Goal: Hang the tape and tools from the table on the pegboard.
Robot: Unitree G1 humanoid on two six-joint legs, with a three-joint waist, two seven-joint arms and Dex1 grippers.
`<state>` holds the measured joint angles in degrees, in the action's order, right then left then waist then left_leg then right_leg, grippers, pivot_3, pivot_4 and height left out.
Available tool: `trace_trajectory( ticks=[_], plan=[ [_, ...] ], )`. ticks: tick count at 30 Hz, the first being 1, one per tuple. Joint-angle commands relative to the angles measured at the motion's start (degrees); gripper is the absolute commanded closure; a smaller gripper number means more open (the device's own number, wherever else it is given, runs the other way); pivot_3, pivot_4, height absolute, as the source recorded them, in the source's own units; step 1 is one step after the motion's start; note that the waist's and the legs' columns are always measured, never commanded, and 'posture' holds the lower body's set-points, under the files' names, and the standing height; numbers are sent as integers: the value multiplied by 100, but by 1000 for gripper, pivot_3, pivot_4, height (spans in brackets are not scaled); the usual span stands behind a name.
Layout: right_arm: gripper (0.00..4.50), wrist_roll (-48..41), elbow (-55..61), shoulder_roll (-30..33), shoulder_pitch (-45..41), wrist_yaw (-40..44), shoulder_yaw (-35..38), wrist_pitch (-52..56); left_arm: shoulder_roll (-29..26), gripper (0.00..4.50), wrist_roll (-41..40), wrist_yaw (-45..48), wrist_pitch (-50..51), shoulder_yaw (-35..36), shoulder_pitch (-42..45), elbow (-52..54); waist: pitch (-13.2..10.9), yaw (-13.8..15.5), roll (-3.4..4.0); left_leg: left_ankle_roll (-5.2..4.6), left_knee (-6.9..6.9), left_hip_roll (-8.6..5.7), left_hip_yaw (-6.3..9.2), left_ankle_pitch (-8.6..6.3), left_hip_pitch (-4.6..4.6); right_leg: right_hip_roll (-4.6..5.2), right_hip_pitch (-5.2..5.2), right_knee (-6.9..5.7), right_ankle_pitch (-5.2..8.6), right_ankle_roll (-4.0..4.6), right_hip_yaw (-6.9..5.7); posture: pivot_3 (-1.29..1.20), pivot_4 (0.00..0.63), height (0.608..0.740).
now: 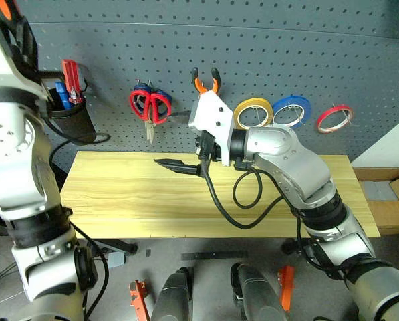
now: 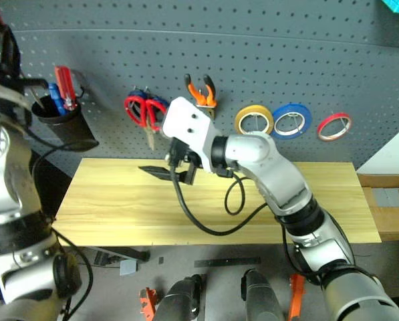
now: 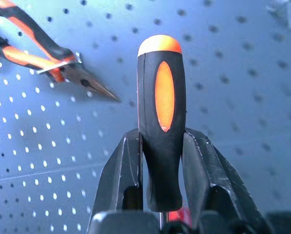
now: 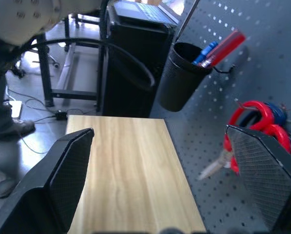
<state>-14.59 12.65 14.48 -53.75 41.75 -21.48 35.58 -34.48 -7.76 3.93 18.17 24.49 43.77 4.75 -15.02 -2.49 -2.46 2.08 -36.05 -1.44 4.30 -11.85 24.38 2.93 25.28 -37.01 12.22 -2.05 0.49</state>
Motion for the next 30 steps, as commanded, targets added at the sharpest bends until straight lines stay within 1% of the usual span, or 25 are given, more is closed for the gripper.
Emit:
trace_trajectory(
  ticks=[1, 4, 6, 9, 11, 12, 15, 17, 19, 22, 24, 27, 29, 30],
  plan=[
    [0, 81, 18, -117, -223, -70, 149, -183, -266, 3728, 56, 154, -708, 3, 382, -745, 0, 1, 0, 1, 0, 0, -1, 1, 1, 0, 0, 2, 0, 0, 0, -14, 169, 740],
    [0, 116, -28, -148, -248, -87, 144, -213, -316, 3728, 169, 161, -1211, -35, 416, -1375, 1, 1, -1, 18, 2, -1, -4, 11, 1, 3, 3, 3, -1, 0, 3, -35, 168, 740],
    [0, 126, -18, -145, -238, -79, 138, -208, -256, 3728, 210, 135, -1475, -71, 383, -1770, 2, 10, -3, 19, 1, -3, -3, 11, 3, 5, 3, 2, -1, 1, 2, -47, 169, 740],
    [0, 83, 57, -149, -223, -59, 171, -147, -163, 3728, 265, 61, -1631, -135, 282, -2064, 5, 9, -7, 19, -2, -4, -2, 11, 4, 6, 4, 0, -2, 2, 1, -57, 170, 740],
    [0, -43, 86, -225, -269, -133, 331, -13, -85, 3013, 259, -10, -1762, -109, 136, -2153, 6, 7, -9, 18, -3, -4, -2, 11, 4, 6, 3, -2, -3, 2, 2, -63, 169, 740],
    [0, -79, 85, -251, -299, -161, 392, 33, -39, 2753, 241, -13, -1825, -113, 66, -2155, 6, 7, -9, 18, -3, -4, -2, 11, 4, 7, 3, -2, -3, 2, 3, -63, 169, 740],
    [0, -86, 95, -261, -324, -170, 447, 85, 58, 1766, 183, -5, -1870, -146, 2, -2085, 9, 7, -14, 18, -4, -3, -2, 11, 4, 8, 4, -5, -4, 4, 2, -70, 165, 740],
    [0, -85, 108, -247, -314, -162, 463, 96, 115, 1082, 147, -20, -1850, -163, 28, -1968, 16, 5, -22, 19, -4, -2, 0, 11, 5, 8, 5, -6, -5, 5, -1, -72, 158, 740],
    [0, -94, 155, -199, -280, -172, 510, 128, 167, 505, -1, 33, -1803, -159, 84, -1600, 21, 0, -26, 19, -5, -2, -2, 11, 5, 8, 5, -8, -5, 6, 1, -75, 153, 740],
    [0, -340, 352, -54, -124, -145, 791, 390, 261, 505, -203, 191, -1518, -321, 76, -730, 34, -6, -47, 20, -8, -3, -1, 11, 7, 9, 5, -7, -7, 6, 0, -71, 144, 740],
    [0, -566, 568, 165, 106, -96, 1071, 601, 362, 505, -413, 335, -1001, -538, -109, 4, 49, 2, -52, 21, -11, -4, 3, 12, 14, 12, 5, -2, -8, 5, -2, -59, 136, 740],
    [0, -868, 1001, 558, 591, -5, 1383, 891, 508, 505, -753, 526, 127, -965, -715, 993, 168, 32, -40, 19, -9, -15, -1, 11, 19, 16, 3, 5, -8, 4, 2, -42, 131, 740],
    [0, -990, 1292, 735, 1013, -125, 1541, 1082, 685, 505, -1047, 563, 916, -1257, -1337, 1626, 229, 34, -20, 15, -10, -18, -10, 9, 16, 17, 3, 6, -8, 3, 15, -34, 126, 740],
    [0, -1024, 1418, 752, 1251, -252, 1612, 1179, 843, 505, -1348, 610, 1169, -1317, -1675, 1938, 250, 27, -15, 6, -10, -17, -15, 4, 9, 16, 0, 3, -9, 1, 19, -33, 125, 740]
  ],
)
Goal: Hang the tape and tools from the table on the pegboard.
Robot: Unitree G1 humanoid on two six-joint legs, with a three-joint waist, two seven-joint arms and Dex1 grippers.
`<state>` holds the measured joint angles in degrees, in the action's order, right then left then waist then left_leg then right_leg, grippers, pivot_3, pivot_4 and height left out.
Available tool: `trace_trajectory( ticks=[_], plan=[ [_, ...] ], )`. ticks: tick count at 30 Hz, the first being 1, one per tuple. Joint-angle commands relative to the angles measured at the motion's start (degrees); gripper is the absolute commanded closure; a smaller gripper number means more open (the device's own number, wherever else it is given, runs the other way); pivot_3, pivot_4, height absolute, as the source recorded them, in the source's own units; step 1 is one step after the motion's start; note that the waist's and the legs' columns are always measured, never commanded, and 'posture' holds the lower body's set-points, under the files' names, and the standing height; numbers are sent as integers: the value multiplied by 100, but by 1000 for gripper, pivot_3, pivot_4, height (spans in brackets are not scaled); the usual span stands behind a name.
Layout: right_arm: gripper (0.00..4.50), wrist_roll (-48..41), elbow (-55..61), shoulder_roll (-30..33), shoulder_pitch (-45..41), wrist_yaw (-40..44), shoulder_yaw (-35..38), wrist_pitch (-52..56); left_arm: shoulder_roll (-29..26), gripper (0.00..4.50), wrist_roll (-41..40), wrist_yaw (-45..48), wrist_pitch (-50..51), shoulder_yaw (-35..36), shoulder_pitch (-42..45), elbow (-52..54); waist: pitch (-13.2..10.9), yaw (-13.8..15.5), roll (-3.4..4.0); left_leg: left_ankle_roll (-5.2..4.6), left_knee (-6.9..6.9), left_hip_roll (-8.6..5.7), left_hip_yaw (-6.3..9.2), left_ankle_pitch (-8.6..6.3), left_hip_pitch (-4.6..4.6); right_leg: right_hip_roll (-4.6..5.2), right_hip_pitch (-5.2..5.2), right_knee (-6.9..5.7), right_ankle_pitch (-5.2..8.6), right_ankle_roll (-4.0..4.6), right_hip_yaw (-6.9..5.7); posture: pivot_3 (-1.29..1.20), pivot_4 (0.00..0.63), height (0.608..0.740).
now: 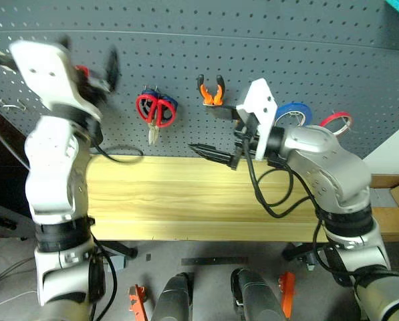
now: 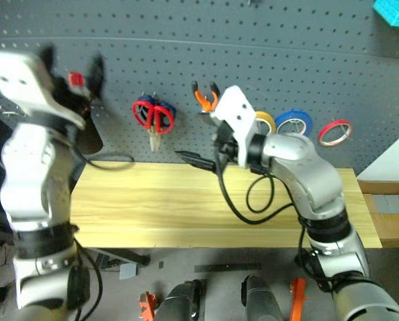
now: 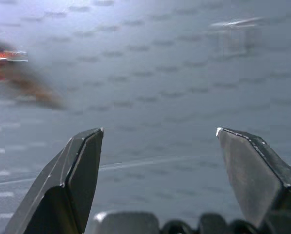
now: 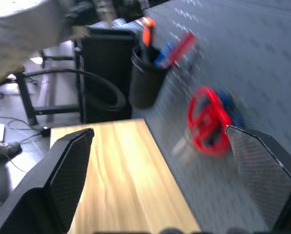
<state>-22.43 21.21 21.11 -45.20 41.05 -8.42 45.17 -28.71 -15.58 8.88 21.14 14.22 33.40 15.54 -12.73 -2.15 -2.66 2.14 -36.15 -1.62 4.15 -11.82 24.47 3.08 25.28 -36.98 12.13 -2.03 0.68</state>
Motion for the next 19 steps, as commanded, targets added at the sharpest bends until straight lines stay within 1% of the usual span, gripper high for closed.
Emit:
trace_trajectory(
  ticks=[1, 2, 4, 8, 9, 10, 12, 13, 15, 19],
  plan=[
    [0, -235, 664, 114, 658, -276, 336, 225, 373, 505, -847, 216, 1120, -370, -959, 1135, 39, -23, 4, -10, 2, 3, -4, -5, -8, -3, -3, -3, 0, 0, 6, -29, 121, 740],
    [0, -204, 749, 147, 894, -351, 327, 198, 447, 505, -1014, 307, 1253, -415, -1224, 1331, 42, -31, 4, -10, 2, 10, -6, -6, -21, -7, -10, -12, 0, 0, 12, -30, 119, 740],
    [0, -95, 917, 221, 1438, -454, 252, 50, 451, 505, -967, 367, 1408, -576, -1732, 1619, 45, -39, 4, -8, 1, 26, -9, -4, -36, -27, -19, -19, -3, 6, 12, -34, 115, 740],
    [0, 293, 856, 190, 2282, -792, 108, -443, 490, 505, -685, 341, 1298, -709, -2366, 1538, 88, -36, 26, 2, -6, 32, -15, 4, -81, -79, -66, -8, -13, 27, 24, -51, 106, 740],
    [0, 459, 680, 92, 2567, -962, 50, -680, 518, 505, -576, 366, 1123, -705, -2546, 1314, 120, -39, 28, 3, -6, 35, -17, 4, -113, -84, -98, -4, -1, 8, 25, -54, 104, 740],
    [0, 593, 434, -42, 2845, -1125, 20, -930, 532, 505, -400, 376, 884, -717, -2709, 1044, 150, -42, 31, 3, 3, 39, -22, 4, -147, -90, -127, 5, 1, 9, 27, -61, 101, 740],
    [0, 1026, -254, -261, 3248, -1494, -5, -1763, 601, 505, -80, 326, 473, -775, -2911, 509, 222, -48, 33, 3, 16, 45, -26, 1, -208, -92, -187, 17, 29, 49, 26, -66, 89, 740],
    [0, 1248, -614, -378, 3359, -1740, 32, -2151, 637, 505, 112, 237, 250, -801, -2968, 261, 267, -64, 36, 4, 17, 46, -26, 0, -221, -92, -200, 20, 32, 53, 26, -68, 86, 740],
    [0, 1542, -1330, -554, 3528, -2112, 184, -2852, 751, 505, 387, 123, -192, -808, -3071, -176, 303, -83, 33, 4, 10, 45, -33, 0, -228, -90, -207, 21, 31, 53, 32, -63, 74, 740],
    [0, 1673, -2425, -668, 3663, -2357, 509, -3687, 928, 505, 786, -34, -932, -758, -3162, -970, 332, -73, 31, 3, 4, 41, -38, 1, -227, -87, -208, 18, 26, 45, 40, -62, 51, 740]
  ],
)
